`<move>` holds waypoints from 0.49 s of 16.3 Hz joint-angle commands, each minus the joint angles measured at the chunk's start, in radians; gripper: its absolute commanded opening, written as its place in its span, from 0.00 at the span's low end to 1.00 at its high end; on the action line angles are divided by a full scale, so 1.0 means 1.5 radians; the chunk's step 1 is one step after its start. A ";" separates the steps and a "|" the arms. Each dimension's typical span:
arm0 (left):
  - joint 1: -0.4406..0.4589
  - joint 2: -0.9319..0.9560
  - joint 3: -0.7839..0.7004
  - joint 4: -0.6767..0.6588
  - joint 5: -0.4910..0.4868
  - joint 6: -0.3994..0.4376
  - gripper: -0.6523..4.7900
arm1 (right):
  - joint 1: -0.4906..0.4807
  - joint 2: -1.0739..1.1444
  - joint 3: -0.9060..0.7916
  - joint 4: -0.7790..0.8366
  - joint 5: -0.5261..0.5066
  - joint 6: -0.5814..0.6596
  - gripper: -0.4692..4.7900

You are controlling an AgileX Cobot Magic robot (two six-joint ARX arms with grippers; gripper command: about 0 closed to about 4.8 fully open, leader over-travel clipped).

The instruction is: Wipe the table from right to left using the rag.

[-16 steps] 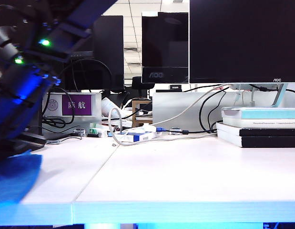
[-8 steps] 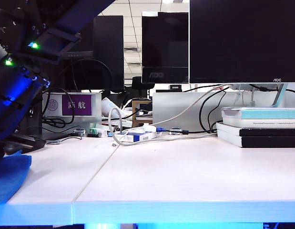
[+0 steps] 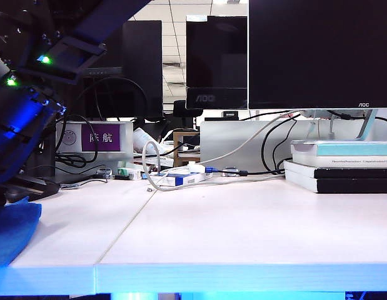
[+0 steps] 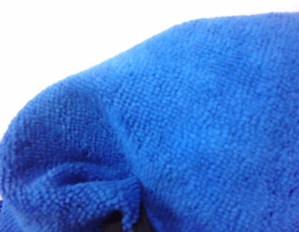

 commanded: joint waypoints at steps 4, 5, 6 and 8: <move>0.000 -0.004 0.002 -0.002 -0.002 0.000 0.11 | -0.004 0.013 -0.009 -0.069 0.029 -0.007 0.29; 0.000 -0.004 0.002 -0.002 -0.002 0.000 0.11 | -0.008 0.010 -0.008 -0.076 0.025 -0.009 0.32; 0.000 -0.004 0.002 -0.002 -0.002 0.001 0.11 | -0.013 0.007 0.002 -0.093 0.019 -0.017 0.33; 0.000 -0.004 0.002 -0.002 -0.002 0.000 0.11 | -0.021 0.006 0.038 -0.149 0.017 -0.045 0.33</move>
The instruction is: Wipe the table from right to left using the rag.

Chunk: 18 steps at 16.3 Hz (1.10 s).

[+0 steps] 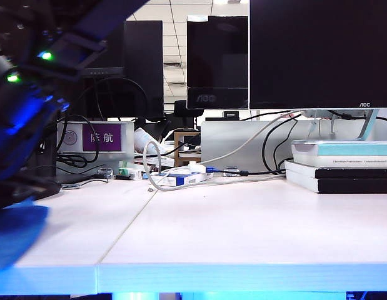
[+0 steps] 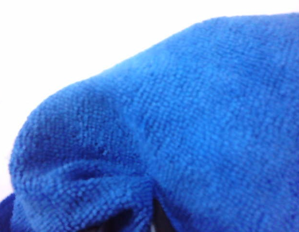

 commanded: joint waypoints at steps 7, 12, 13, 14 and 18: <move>0.001 0.027 -0.012 0.008 -0.024 0.007 0.11 | -0.044 0.009 0.149 -0.227 0.020 -0.061 0.48; 0.050 0.055 -0.042 0.094 0.022 0.029 0.11 | -0.052 -0.005 0.150 -0.277 0.035 -0.062 0.48; 0.094 0.055 -0.055 0.119 0.106 0.044 0.11 | -0.054 -0.005 0.150 -0.286 0.035 -0.062 0.48; 0.140 0.055 -0.070 0.138 0.186 0.049 0.11 | -0.055 -0.005 0.150 -0.293 0.038 -0.062 0.48; 0.290 0.056 -0.168 0.177 0.268 0.057 0.11 | -0.056 -0.005 0.150 -0.308 0.060 -0.064 0.47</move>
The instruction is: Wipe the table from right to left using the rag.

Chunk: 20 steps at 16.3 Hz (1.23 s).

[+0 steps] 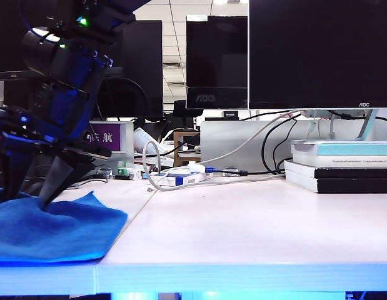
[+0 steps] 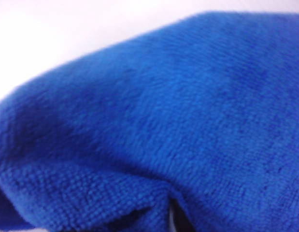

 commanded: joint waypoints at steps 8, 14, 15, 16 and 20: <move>0.181 0.034 -0.374 0.223 0.228 0.025 0.11 | 0.001 -0.006 0.004 0.004 0.001 -0.007 0.47; 0.180 0.156 -0.410 0.246 0.255 0.027 0.11 | 0.001 -0.006 0.004 0.004 0.000 -0.007 0.47; 0.181 0.174 -0.410 0.250 0.255 0.030 0.11 | 0.001 -0.006 0.004 0.004 -0.003 -0.007 0.47; 0.180 0.188 -0.410 0.256 0.255 0.030 0.11 | 0.001 -0.007 0.004 0.004 -0.008 -0.007 0.47; 0.180 0.237 -0.410 0.253 0.254 0.033 0.11 | 0.002 -0.007 0.010 0.005 -0.018 -0.009 0.47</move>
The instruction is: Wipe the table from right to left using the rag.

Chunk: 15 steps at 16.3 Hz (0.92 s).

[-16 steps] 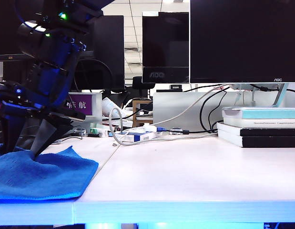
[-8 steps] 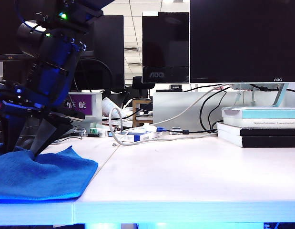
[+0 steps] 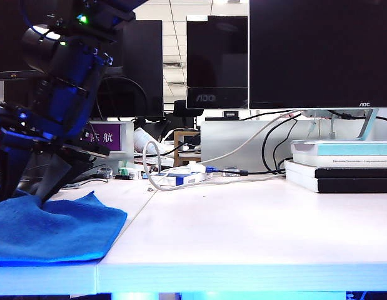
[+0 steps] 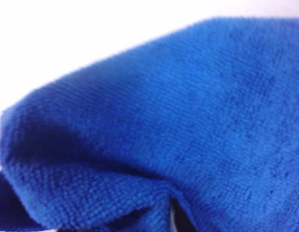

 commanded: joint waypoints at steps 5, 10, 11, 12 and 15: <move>-0.020 0.055 0.000 0.019 0.001 0.014 0.11 | 0.002 -0.007 0.004 0.006 -0.031 -0.018 0.47; -0.083 0.078 0.000 0.044 -0.107 0.013 0.11 | 0.003 -0.007 0.004 -0.014 -0.031 -0.063 0.47; -0.089 0.078 0.000 0.050 -0.109 0.013 0.11 | 0.003 -0.007 0.004 -0.022 -0.031 -0.067 0.47; -0.093 0.078 0.000 0.056 -0.107 0.013 0.11 | 0.003 -0.007 0.004 -0.024 -0.030 -0.067 0.47; -0.093 0.088 -0.001 0.078 -0.102 0.016 0.11 | 0.001 -0.014 0.004 -0.036 -0.031 -0.072 0.47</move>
